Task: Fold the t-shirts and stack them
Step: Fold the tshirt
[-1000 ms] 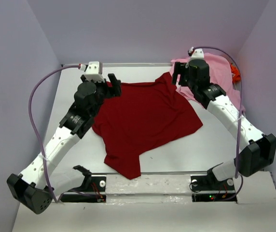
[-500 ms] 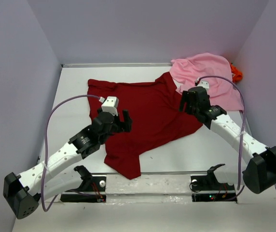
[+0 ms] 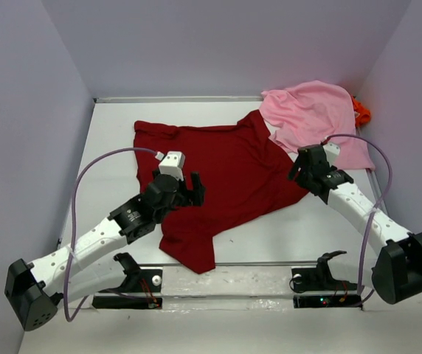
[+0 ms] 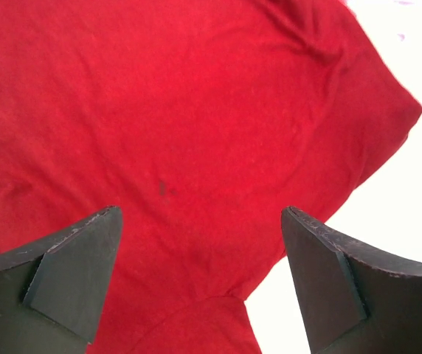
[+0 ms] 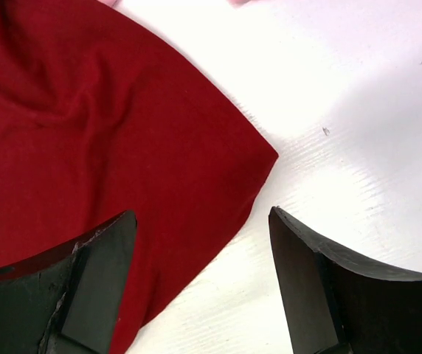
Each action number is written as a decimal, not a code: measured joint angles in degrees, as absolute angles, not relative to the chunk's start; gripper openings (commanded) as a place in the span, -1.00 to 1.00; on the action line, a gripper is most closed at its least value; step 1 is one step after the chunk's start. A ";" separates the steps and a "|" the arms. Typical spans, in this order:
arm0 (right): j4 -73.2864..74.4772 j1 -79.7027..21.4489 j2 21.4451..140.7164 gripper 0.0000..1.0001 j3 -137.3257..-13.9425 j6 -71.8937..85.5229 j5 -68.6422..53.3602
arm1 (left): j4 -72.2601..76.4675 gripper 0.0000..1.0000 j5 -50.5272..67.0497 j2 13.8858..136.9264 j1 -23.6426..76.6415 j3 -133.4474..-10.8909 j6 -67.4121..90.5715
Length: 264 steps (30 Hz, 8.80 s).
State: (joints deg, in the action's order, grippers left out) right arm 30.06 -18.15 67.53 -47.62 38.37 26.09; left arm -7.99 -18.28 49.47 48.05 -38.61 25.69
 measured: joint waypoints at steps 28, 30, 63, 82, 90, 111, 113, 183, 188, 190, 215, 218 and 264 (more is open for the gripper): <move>22.63 -18.06 82.11 0.52 -52.34 36.23 22.65 | -23.31 0.98 -23.29 47.72 72.82 -33.32 51.96; 22.13 -18.06 82.11 0.52 -52.34 35.99 22.09 | -26.37 0.98 -24.08 47.77 75.07 -33.30 55.46; 10.85 -18.09 85.78 0.37 -54.37 29.58 -1.87 | -22.46 0.98 -44.25 87.59 72.14 -50.26 55.22; 13.17 -18.79 111.13 0.64 -89.27 22.61 -8.32 | 3.01 0.98 -19.68 98.24 27.64 -66.61 23.31; 15.00 -18.83 120.84 0.73 -94.98 21.98 -9.74 | 3.88 0.98 -11.18 103.31 18.83 -66.61 23.07; 22.81 -17.34 132.09 0.69 -110.91 20.67 -12.51 | -5.19 0.98 -9.02 113.56 11.88 -80.44 18.35; 24.40 -17.26 133.64 0.68 -111.46 20.64 -12.51 | -5.61 0.98 -8.93 113.99 11.16 -80.88 18.11; 19.20 -17.72 115.13 0.59 -84.90 19.92 -6.20 | -11.49 0.98 -8.69 98.72 19.53 -72.07 15.70; 18.76 -17.72 115.63 0.58 -84.79 19.94 -6.04 | -10.31 0.98 -7.64 103.50 19.66 -71.22 16.14; 18.74 -17.72 116.46 0.58 -84.79 19.94 -6.04 | -9.54 0.98 -6.63 106.21 19.57 -71.16 16.60; 17.87 -17.72 127.48 0.58 -97.38 20.71 -7.64 | -10.59 0.94 -6.22 120.92 14.59 -86.28 15.49; 19.38 -17.72 130.82 0.57 -102.96 20.67 -7.92 | -12.43 0.93 -5.96 123.59 14.24 -90.80 14.76; 22.92 -19.59 84.58 0.57 -56.47 26.63 8.03 | -18.70 0.98 -4.75 53.19 27.64 -47.07 19.14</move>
